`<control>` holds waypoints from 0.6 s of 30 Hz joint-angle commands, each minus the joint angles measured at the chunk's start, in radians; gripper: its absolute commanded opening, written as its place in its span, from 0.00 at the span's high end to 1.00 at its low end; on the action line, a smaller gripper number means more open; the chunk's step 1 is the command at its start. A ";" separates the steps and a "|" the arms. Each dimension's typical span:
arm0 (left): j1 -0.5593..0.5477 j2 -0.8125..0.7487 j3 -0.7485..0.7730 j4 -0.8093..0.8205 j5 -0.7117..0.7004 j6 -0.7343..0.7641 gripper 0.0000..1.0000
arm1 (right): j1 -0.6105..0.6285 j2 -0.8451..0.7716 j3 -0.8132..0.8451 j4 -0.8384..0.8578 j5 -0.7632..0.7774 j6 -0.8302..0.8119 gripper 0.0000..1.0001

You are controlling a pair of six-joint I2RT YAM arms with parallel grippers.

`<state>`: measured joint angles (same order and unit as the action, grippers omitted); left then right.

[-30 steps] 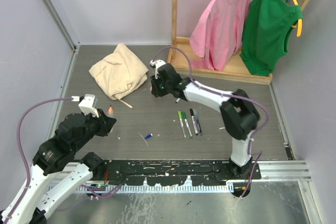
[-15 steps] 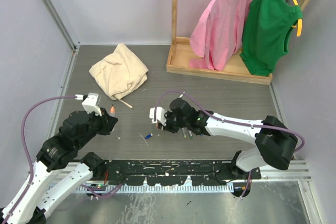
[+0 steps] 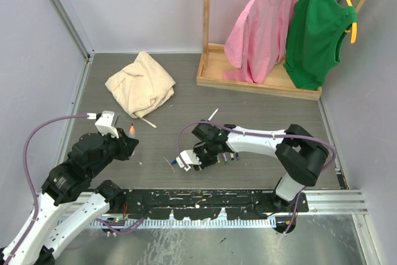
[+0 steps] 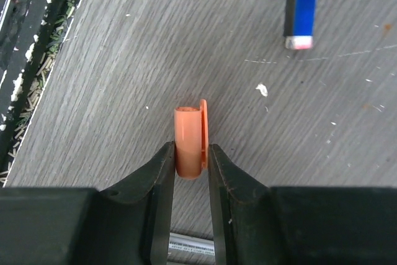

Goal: Insert the pens into the pen caps
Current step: Place the pen cap at the center of the board.

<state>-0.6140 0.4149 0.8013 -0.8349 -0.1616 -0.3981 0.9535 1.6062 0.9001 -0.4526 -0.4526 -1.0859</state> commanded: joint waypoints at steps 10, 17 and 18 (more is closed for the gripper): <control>-0.003 -0.017 -0.003 0.060 -0.013 0.019 0.99 | 0.000 -0.007 0.088 -0.088 -0.040 -0.095 0.51; -0.003 -0.022 -0.005 0.059 -0.013 0.019 0.97 | -0.001 -0.155 -0.011 0.099 -0.155 0.053 0.51; -0.002 -0.022 -0.004 0.059 -0.015 0.019 0.97 | -0.001 -0.181 -0.043 0.161 -0.152 0.109 0.51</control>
<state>-0.6140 0.4053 0.7994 -0.8345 -0.1619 -0.3977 0.9535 1.5494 0.9253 -0.4793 -0.5186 -1.1194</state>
